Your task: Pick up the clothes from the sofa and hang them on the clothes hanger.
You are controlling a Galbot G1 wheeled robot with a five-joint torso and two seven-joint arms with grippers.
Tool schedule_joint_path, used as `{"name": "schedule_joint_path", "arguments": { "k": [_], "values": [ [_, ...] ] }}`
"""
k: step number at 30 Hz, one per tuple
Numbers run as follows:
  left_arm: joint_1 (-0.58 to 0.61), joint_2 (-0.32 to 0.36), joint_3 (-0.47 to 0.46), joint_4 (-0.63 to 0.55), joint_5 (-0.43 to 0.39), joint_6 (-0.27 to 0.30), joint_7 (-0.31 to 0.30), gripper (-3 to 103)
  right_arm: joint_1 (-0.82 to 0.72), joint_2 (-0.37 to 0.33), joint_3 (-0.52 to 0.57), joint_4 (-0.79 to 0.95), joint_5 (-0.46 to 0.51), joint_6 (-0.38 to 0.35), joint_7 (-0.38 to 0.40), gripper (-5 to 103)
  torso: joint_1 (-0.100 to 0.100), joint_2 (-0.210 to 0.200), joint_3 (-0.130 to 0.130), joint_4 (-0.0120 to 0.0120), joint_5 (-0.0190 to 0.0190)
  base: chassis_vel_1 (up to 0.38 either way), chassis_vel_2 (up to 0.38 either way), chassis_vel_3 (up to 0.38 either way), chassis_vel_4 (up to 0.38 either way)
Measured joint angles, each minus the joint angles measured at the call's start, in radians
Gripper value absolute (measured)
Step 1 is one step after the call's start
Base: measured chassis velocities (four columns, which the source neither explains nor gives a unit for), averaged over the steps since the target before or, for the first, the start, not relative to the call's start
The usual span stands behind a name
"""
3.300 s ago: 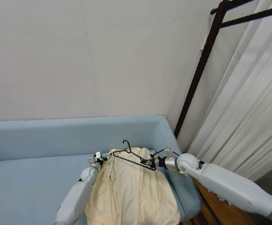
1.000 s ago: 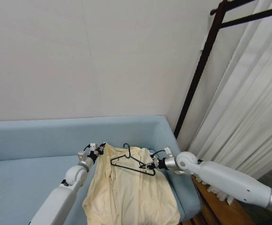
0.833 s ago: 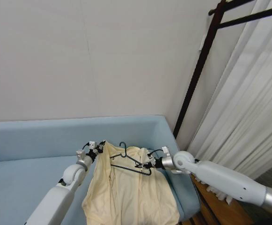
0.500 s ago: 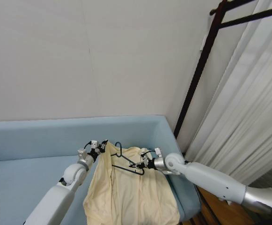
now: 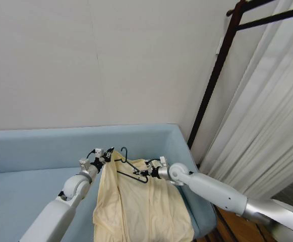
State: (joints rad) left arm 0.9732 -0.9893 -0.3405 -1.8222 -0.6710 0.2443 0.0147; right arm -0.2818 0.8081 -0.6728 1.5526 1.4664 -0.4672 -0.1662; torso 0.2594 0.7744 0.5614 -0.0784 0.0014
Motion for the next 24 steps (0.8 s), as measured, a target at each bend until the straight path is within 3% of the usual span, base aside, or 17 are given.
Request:
{"name": "schedule_joint_path", "arguments": {
  "k": [8,12,16,24],
  "values": [
    [0.031,-0.001,0.020,0.008,0.030,-0.010,0.022,1,-0.003,0.005,0.009,-0.028,-0.017,0.007,-0.038,8,0.000,0.000,0.000,0.0007,0.0002,0.000,0.000,0.000,0.000],
    [0.039,-0.012,0.092,0.008,0.062,-0.015,0.026,1,0.014,0.034,0.005,-0.062,-0.027,0.008,-0.055,8,0.000,0.000,0.000,0.0009,0.0002,0.000,0.000,0.000,0.000],
    [0.061,-0.034,0.238,0.032,0.117,-0.030,0.026,1,0.023,0.045,0.000,-0.103,-0.051,0.012,-0.084,8,0.000,0.000,0.000,0.0004,0.0000,0.000,0.000,0.000,0.000],
    [0.050,-0.064,0.363,0.116,0.161,-0.046,0.021,1,0.018,0.051,-0.003,-0.157,-0.132,0.022,-0.119,8,0.000,0.000,0.000,0.0002,0.0000,0.000,0.000,0.000,0.000]
  ]
}}
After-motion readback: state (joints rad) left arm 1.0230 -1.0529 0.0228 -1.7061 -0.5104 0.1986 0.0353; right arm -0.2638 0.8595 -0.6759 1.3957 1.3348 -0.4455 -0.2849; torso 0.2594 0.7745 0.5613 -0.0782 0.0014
